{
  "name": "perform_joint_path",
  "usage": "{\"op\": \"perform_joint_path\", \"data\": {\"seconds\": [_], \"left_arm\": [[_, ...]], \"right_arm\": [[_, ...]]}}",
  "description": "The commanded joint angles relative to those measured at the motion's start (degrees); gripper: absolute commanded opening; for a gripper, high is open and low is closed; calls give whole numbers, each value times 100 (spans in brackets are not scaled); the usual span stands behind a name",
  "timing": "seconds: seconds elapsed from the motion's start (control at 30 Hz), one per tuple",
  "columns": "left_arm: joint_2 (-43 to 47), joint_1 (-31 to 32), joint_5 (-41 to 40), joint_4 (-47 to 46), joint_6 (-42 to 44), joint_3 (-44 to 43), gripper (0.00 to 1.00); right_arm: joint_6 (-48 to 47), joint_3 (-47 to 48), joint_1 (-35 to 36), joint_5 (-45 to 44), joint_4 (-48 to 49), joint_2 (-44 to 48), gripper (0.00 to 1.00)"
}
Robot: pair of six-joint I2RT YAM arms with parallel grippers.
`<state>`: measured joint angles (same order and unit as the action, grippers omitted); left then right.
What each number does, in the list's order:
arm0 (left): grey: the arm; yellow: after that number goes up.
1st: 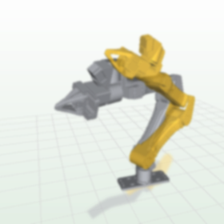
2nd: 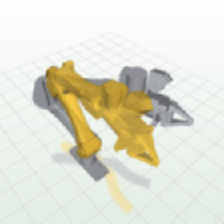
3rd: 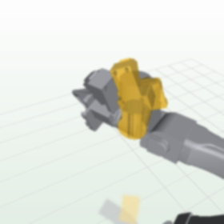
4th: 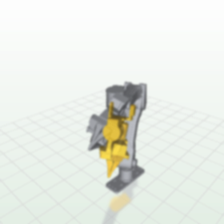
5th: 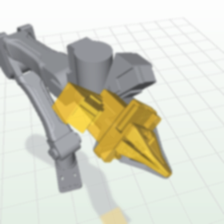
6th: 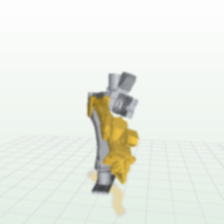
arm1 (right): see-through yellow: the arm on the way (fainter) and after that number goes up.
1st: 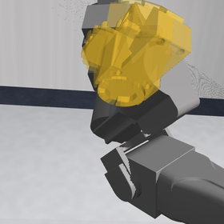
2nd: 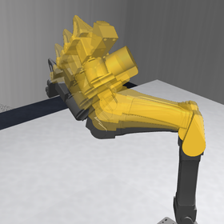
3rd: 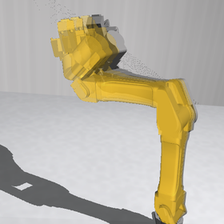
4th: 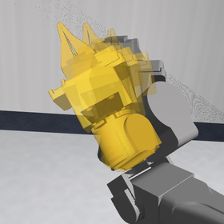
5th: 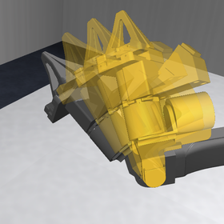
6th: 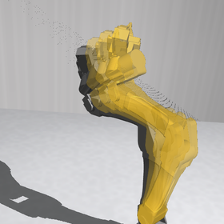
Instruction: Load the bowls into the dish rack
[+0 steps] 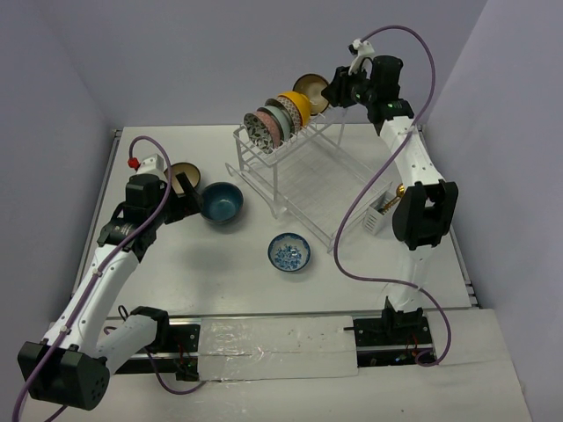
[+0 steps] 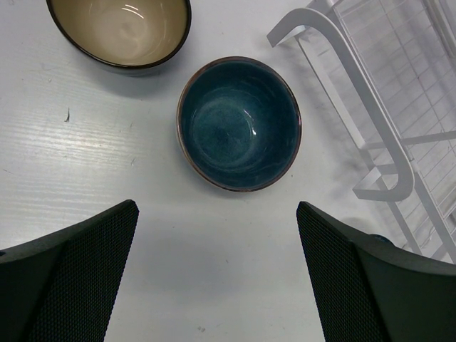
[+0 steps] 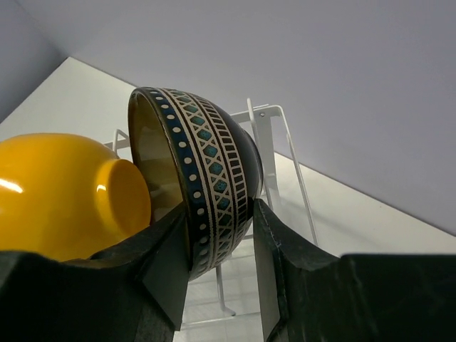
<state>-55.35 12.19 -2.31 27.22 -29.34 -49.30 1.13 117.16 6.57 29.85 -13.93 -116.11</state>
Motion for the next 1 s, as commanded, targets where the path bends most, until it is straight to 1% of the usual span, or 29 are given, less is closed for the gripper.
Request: {"op": "perform_joint_path", "data": {"seconds": [0.0,0.17,0.27,0.43,0.57,0.7,0.8,0.97], "left_arm": [[42,-32,108,-217,87,-1,98],[51,-32,116,-217,87,-1,98],[51,-32,125,-217,87,-1,98],[77,-41,116,-226,87,-1,98],[86,-32,90,-209,87,-10,98],[104,-32,90,-200,87,-1,98],[104,-32,81,-200,87,-1,98],[112,-32,72,-191,78,-1,98]], "right_arm": [[-51,-150,248,698,189,555,44],[-411,-238,354,549,93,721,43],[-394,-273,398,452,119,774,41],[-253,-229,450,241,295,783,35],[-323,-238,573,-249,356,836,26],[-367,-422,697,-627,645,1012,21],[-376,-475,767,-900,769,1117,19],[-648,-537,1003,-1463,884,1258,20]]}}
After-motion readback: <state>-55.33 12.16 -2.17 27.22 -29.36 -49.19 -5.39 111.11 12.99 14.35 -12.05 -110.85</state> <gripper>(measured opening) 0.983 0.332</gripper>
